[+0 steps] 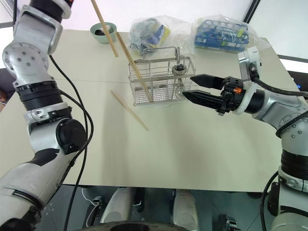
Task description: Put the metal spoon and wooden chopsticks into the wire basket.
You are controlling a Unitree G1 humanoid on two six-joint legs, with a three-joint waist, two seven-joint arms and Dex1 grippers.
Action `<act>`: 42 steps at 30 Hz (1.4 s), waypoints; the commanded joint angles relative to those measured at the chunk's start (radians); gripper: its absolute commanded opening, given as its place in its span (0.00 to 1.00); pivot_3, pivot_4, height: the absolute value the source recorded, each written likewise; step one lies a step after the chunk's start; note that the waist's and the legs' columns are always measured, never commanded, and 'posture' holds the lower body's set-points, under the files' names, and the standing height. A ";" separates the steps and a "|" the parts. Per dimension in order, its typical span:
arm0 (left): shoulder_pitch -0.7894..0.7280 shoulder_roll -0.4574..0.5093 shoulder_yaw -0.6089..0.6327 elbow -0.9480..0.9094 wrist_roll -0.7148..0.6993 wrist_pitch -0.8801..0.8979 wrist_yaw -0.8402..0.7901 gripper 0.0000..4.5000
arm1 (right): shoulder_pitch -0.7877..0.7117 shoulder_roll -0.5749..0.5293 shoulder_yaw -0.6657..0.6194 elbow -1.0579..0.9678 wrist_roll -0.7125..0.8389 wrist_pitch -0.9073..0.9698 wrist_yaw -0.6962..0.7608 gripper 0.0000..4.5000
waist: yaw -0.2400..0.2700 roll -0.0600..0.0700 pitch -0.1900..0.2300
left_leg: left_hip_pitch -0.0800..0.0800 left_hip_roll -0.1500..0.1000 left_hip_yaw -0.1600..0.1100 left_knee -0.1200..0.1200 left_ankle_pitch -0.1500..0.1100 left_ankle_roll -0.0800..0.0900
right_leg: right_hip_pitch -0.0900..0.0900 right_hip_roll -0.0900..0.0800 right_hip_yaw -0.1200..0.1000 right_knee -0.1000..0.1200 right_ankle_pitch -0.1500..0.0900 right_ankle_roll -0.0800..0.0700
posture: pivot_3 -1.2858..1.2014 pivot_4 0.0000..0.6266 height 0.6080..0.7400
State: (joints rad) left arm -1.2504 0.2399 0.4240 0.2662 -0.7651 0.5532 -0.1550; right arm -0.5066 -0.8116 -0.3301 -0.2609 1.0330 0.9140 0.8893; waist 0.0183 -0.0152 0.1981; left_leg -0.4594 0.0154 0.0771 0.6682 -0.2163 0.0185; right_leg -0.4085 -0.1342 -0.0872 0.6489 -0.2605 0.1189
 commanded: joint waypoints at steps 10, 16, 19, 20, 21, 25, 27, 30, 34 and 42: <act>0.089 -0.107 -0.239 0.133 0.299 -0.358 -0.174 0.01 | 0.042 -0.009 -0.100 -0.065 0.108 0.001 -0.095 0.91 | -0.004 0.000 0.000 | 0.000 0.000 0.000 0.000 -0.002 0.004 | -0.001 0.000 0.000 0.000 0.000 0.000 | 0.52 0.24 0.76; 0.267 -0.190 -0.375 0.088 0.452 -0.488 -0.169 0.01 | 0.045 -0.007 -0.106 -0.055 0.125 -0.002 -0.123 0.91 | -0.003 0.000 0.000 | 0.000 0.001 0.000 0.000 -0.003 0.005 | 0.000 0.000 0.000 0.000 0.000 0.000 | 0.52 0.24 0.76; 0.284 -0.209 -0.365 0.066 0.469 -0.505 -0.131 0.08 | 0.043 -0.004 -0.103 -0.051 0.132 -0.002 -0.132 0.91 | -0.003 0.000 0.000 | -0.001 0.001 0.000 0.000 -0.003 0.005 | -0.001 0.000 0.000 0.000 0.000 0.000 | 0.52 0.24 0.76; 0.283 -0.212 -0.356 0.054 0.465 -0.506 -0.121 0.16 | 0.040 -0.005 -0.101 -0.047 0.133 -0.002 -0.132 0.91 | -0.003 0.000 0.000 | -0.001 0.001 0.000 0.000 -0.003 0.006 | -0.001 0.000 0.000 0.000 0.000 0.000 | 0.52 0.24 0.76; 0.283 -0.214 -0.350 0.041 0.462 -0.503 -0.114 0.22 | 0.040 -0.006 -0.100 -0.047 0.136 -0.001 -0.133 0.91 | -0.003 0.000 0.000 | -0.001 0.001 0.000 0.000 -0.004 0.006 | -0.001 0.000 0.000 0.000 0.000 0.000 | 0.52 0.24 0.76; 0.284 -0.192 -0.352 -0.046 0.471 -0.475 -0.100 0.66 | 0.016 -0.005 -0.085 -0.007 0.123 -0.009 -0.128 0.91 | -0.005 0.000 0.000 | -0.001 0.001 -0.001 0.000 -0.004 0.007 | -0.001 0.000 0.000 0.000 0.000 0.000 | 0.52 0.24 0.76; 0.283 -0.175 -0.347 -0.089 0.474 -0.454 -0.092 0.91 | 0.004 -0.002 -0.081 0.013 0.122 -0.011 -0.129 0.91 | -0.004 0.000 0.000 | -0.001 0.001 -0.001 0.000 -0.004 0.007 | -0.001 0.000 0.000 0.000 0.000 0.000 | 0.52 0.24 0.76; 0.269 -0.145 -0.333 -0.158 0.463 -0.410 -0.077 0.99 | -0.006 0.001 -0.072 0.033 0.112 -0.017 -0.123 0.91 | -0.004 0.000 0.000 | -0.001 0.001 -0.001 0.000 -0.004 0.007 | -0.001 0.000 0.000 0.000 0.000 0.000 | 0.52 0.24 0.76; 0.245 -0.098 -0.297 -0.275 0.394 -0.212 -0.040 0.99 | -0.011 0.001 -0.057 0.048 0.092 -0.029 -0.113 0.91 | -0.004 0.000 0.000 | -0.001 0.001 -0.001 0.000 -0.004 0.007 | -0.001 0.000 0.000 0.000 0.000 0.000 | 0.52 0.24 0.76; 0.201 -0.021 -0.158 -0.358 0.412 0.381 0.326 0.99 | -0.003 0.009 -0.048 0.060 0.064 -0.051 -0.088 0.91 | -0.005 0.000 0.000 | 0.000 0.001 -0.003 0.000 -0.004 0.007 | -0.001 0.000 0.000 0.001 0.000 0.000 | 0.52 0.24 0.76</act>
State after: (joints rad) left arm -1.0225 0.2255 0.2484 -0.0666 -0.3753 0.8295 0.0894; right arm -0.4955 -0.8044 -0.3629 -0.1914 1.1022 0.8859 0.7895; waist 0.0133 -0.0151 0.1980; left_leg -0.4595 0.0165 0.0740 0.6684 -0.2201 0.0254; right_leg -0.4092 -0.1341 -0.0871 0.6495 -0.2604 0.1189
